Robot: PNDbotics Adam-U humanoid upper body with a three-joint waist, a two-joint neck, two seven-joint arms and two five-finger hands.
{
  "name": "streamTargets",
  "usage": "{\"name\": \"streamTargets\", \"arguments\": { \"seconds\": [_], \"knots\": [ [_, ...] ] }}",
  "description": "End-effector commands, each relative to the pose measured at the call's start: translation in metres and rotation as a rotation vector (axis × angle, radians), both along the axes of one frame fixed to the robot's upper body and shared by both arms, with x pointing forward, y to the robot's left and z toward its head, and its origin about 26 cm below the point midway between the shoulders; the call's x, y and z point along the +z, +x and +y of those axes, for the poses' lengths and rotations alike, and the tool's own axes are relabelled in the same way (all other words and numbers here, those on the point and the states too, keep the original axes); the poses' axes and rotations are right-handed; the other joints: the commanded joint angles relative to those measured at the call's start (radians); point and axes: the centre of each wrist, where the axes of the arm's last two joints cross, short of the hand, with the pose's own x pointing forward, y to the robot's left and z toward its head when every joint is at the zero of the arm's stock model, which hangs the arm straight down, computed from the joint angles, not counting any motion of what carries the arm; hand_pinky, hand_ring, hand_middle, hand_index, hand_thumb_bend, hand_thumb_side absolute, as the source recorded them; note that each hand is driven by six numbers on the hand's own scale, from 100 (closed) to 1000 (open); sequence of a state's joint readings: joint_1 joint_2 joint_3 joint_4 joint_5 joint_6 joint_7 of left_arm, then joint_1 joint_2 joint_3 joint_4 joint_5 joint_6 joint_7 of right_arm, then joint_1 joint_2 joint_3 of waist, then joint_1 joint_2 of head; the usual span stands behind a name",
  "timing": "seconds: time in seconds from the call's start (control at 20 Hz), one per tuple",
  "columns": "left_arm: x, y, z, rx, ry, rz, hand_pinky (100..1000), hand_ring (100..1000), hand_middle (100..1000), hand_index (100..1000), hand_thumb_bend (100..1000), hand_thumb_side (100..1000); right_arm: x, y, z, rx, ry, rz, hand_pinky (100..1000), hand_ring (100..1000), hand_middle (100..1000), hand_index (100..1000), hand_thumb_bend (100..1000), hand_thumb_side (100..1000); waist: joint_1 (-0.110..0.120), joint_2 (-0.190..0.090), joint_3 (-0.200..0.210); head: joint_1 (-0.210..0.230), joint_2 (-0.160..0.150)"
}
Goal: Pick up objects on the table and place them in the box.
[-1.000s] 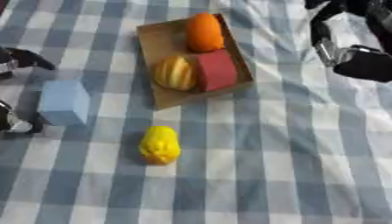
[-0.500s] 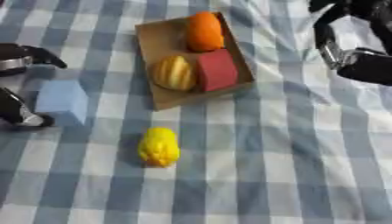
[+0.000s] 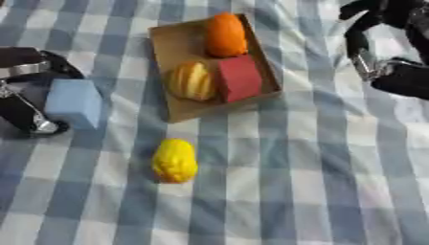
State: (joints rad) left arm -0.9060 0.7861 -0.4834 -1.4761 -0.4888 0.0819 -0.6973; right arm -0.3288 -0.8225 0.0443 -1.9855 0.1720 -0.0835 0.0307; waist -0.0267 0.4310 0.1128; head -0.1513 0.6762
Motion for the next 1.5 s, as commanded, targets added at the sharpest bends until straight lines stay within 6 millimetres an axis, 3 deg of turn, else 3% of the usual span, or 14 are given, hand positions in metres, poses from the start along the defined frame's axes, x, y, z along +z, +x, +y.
{"name": "streamTargets", "arguments": {
  "seconds": [0.05, 0.5, 0.7, 0.75, 0.8, 1.0, 1.5],
  "knots": [
    [0.02, -0.007, 0.004, 0.003, 0.009, -0.042, 936, 866, 761, 828, 344, 108, 0.007, -0.003, 0.0, 0.002, -0.008, -0.011, 675, 618, 697, 798, 100, 506, 0.003, -0.022, 0.003, -0.001, -0.006],
    [0.056, -0.037, -0.003, -0.018, -0.055, -0.151, 890, 785, 669, 748, 223, 100, 0.01, -0.003, -0.001, 0.011, -0.007, -0.019, 678, 620, 700, 799, 100, 490, 0.005, -0.038, 0.003, -0.02, 0.006],
    [0.074, -0.047, -0.016, -0.055, -0.09, -0.206, 885, 777, 663, 744, 203, 100, 0.013, -0.003, 0.0, 0.028, -0.01, -0.031, 680, 622, 701, 799, 100, 482, 0.003, -0.044, -0.004, -0.02, 0.006],
    [0.078, -0.049, -0.02, -0.067, -0.101, -0.219, 883, 775, 661, 742, 172, 139, 0.014, -0.003, 0.0, 0.033, -0.011, -0.033, 680, 622, 702, 799, 100, 490, 0.002, -0.045, -0.006, -0.019, 0.005],
    [0.082, -0.051, -0.024, -0.079, -0.111, -0.23, 882, 773, 658, 740, 191, 100, 0.015, -0.003, 0.001, 0.037, -0.012, -0.035, 680, 622, 702, 799, 100, 477, 0.001, -0.046, -0.009, -0.017, 0.005],
    [0.098, -0.059, -0.042, -0.127, -0.186, -0.274, 875, 758, 648, 735, 162, 108, 0.016, -0.002, 0.001, 0.044, -0.008, -0.04, 680, 622, 702, 799, 100, 475, 0.0, -0.05, -0.016, -0.01, 0.001],
    [0.108, -0.035, -0.081, -0.172, -0.304, -0.275, 877, 755, 654, 740, 146, 134, 0.027, 0.0, 0.008, 0.098, 0.0, -0.071, 682, 622, 702, 799, 100, 465, -0.006, -0.043, -0.054, 0.046, -0.016]
  ]
}}
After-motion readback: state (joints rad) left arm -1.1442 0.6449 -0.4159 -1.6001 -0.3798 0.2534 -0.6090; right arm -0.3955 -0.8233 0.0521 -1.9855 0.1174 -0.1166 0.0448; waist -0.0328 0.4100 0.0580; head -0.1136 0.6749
